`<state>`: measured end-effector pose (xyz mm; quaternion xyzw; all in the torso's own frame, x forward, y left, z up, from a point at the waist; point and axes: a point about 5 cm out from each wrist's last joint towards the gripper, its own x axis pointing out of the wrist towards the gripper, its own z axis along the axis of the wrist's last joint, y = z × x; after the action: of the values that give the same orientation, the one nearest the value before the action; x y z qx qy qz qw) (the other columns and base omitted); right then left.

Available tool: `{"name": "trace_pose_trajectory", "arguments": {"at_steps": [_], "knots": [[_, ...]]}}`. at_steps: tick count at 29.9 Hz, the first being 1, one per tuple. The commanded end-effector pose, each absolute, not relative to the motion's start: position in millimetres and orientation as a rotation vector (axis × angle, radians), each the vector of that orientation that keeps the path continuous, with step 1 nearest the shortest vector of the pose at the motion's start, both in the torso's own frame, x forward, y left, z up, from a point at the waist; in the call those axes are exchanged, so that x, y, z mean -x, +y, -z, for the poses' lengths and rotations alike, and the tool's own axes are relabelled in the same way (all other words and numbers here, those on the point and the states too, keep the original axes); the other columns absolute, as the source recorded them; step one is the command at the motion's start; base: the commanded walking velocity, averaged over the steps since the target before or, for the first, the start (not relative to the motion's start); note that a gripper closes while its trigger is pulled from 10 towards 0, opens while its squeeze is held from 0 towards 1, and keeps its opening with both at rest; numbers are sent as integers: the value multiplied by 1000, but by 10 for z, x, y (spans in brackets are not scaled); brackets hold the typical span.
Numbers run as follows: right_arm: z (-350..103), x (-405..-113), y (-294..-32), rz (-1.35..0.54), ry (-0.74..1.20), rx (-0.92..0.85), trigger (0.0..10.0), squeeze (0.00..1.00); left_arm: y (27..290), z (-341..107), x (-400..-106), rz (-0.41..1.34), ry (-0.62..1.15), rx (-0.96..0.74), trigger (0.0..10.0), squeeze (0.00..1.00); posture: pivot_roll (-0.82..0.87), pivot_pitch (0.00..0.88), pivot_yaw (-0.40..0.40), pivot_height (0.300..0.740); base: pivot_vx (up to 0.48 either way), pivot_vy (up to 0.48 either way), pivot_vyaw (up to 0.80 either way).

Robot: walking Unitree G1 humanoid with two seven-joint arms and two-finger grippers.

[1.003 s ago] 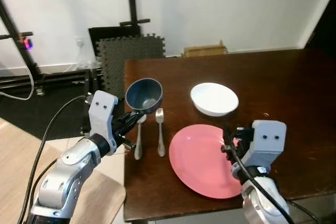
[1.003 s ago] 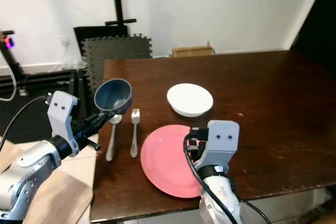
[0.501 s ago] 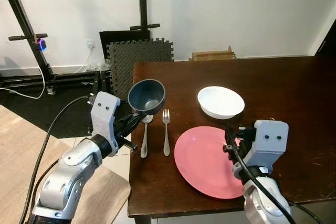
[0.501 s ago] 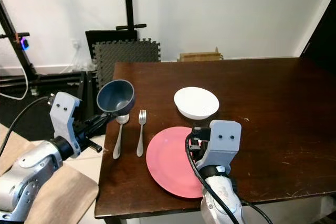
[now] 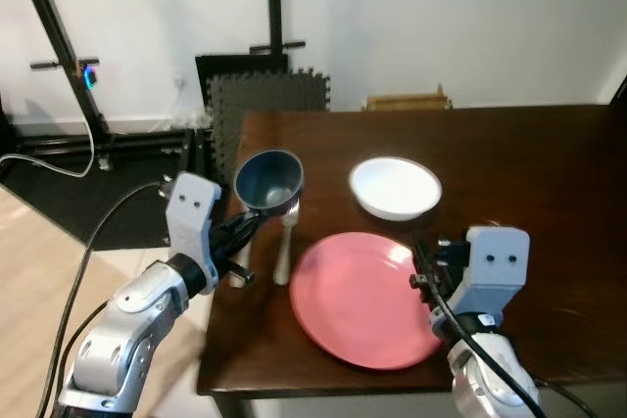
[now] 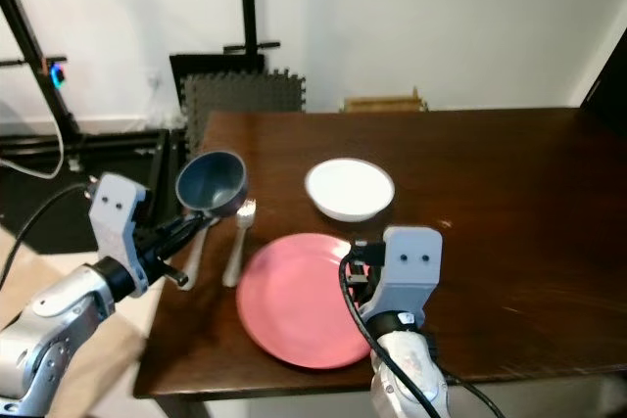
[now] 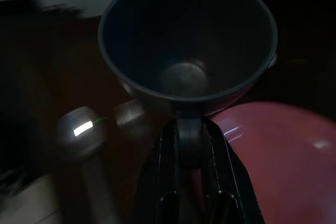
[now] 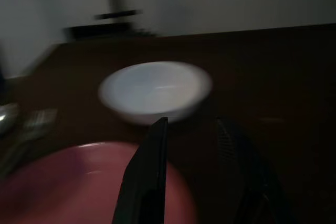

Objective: Setting the table

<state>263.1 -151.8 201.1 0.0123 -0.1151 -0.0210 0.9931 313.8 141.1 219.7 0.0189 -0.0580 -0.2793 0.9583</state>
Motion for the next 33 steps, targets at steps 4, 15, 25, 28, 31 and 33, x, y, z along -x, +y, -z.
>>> {"name": "trace_pose_trajectory", "arguments": {"at_steps": [4,15,25,28,31,33], "knots": [[-1997,-2622,-1477,27,-224,-30,10000,0,1461,-2174,-3135,546,-112,-41,10000,0,6,83,43,740,0,0,0],[-1998,-2628,-1469,23,-226,-28,10000,0,1462,-2180,-3142,557,-102,-16,10000,0,7,78,44,740,0,0,0],[-2515,-2645,-1415,-75,-426,139,10000,0,1955,-2501,-3192,730,47,-175,10000,0,31,93,53,740,0,0,0],[-2741,-2707,-1341,-114,-496,103,10000,0,1991,-2489,-3313,759,83,-167,10000,0,37,120,55,740,0,0,0],[-2832,-2798,-1261,-168,-504,59,10000,0,1864,-2499,-3466,803,82,-202,10000,0,43,146,60,740,0,0,0],[-2853,-2836,-1223,-207,-494,50,10000,0,1767,-2545,-3541,832,66,-206,10000,0,45,156,61,740,0,0,0]]}}
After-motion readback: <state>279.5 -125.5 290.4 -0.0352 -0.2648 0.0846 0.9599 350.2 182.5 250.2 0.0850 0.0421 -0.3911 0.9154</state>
